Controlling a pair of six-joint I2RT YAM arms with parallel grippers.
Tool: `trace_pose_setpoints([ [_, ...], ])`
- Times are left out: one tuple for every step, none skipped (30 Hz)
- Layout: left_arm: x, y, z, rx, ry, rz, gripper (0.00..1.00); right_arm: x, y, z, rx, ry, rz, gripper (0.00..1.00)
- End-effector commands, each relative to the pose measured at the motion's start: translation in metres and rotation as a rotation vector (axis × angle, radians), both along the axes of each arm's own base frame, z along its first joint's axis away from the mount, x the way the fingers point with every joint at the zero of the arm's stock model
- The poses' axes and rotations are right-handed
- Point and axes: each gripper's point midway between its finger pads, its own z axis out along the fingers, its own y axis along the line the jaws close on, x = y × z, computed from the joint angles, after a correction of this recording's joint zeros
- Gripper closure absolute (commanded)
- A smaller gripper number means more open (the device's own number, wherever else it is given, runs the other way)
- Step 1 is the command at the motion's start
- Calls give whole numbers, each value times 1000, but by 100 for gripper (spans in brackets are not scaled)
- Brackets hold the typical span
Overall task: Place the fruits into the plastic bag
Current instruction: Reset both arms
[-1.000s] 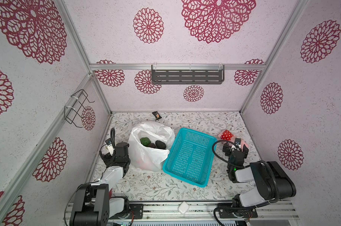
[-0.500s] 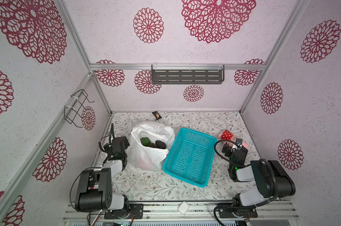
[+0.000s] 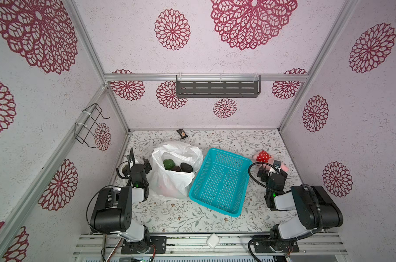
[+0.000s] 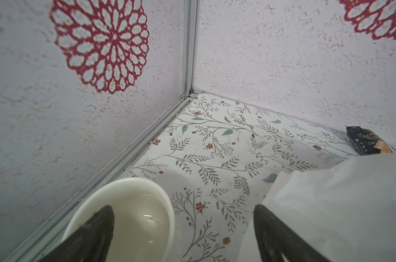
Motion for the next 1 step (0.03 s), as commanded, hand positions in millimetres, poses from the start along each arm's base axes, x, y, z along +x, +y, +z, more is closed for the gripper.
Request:
trace_pose_setpoints([
  [1, 0, 4, 17, -16, -11, 2, 5, 1, 16, 26, -67, 0, 1],
])
